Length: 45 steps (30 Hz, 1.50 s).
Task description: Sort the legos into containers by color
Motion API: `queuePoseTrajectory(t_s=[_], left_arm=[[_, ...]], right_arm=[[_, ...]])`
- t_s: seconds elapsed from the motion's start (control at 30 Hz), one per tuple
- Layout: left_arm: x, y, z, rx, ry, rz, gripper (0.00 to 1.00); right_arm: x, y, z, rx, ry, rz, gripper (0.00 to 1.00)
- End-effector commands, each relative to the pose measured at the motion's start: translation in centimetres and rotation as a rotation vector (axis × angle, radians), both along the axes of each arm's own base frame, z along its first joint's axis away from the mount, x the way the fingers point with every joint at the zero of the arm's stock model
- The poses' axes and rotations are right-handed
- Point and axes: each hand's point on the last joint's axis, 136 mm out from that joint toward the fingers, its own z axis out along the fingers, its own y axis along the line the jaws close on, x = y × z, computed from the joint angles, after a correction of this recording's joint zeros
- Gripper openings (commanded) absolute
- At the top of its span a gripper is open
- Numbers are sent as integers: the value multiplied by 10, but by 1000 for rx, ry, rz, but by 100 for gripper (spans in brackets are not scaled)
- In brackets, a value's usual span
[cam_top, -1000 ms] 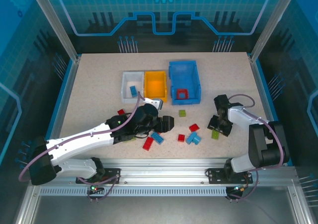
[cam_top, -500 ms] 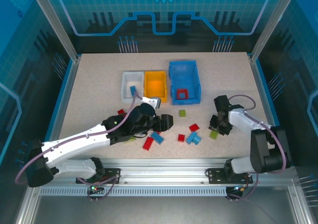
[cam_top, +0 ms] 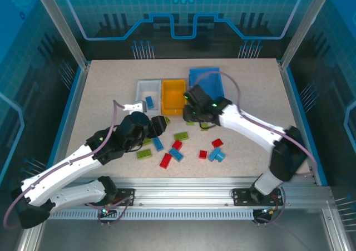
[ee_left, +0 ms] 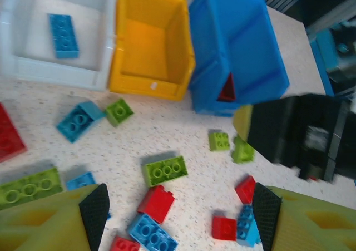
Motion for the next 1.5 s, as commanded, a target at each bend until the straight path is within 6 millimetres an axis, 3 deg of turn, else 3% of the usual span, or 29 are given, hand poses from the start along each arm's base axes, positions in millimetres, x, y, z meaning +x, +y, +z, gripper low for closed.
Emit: queuePoseTrajectory(t_s=[0.0,0.13,0.33,0.53,0.73,0.93,1.17,1.33,1.47], left_arm=[[-4,26,-8,47,20,86,73],[-8,35,-22,75,53,107,73],[-11,41,-38,99,89,118,72],[-11,40,-45,101,99,118,72],[-7,37,-48,121,111,117,72],[-8,39,-52,126,125,125,72],[-12,46,-60,152,167,146,73],[-14,59,-71,169,237,170,74],[-9,66,-85,167,306,161,74]], right_arm=[[31,20,-22,-55,26,7,27],[76,46,-35,-58,34,-14,27],[115,51,-61,-97,69,-64,27],[129,54,-89,-87,126,-78,29],[130,62,-90,-78,136,-69,47],[126,66,-53,-64,71,-55,54],[112,68,21,-23,-64,-46,55],[82,60,65,8,-175,-28,55],[43,47,82,54,-263,16,57]])
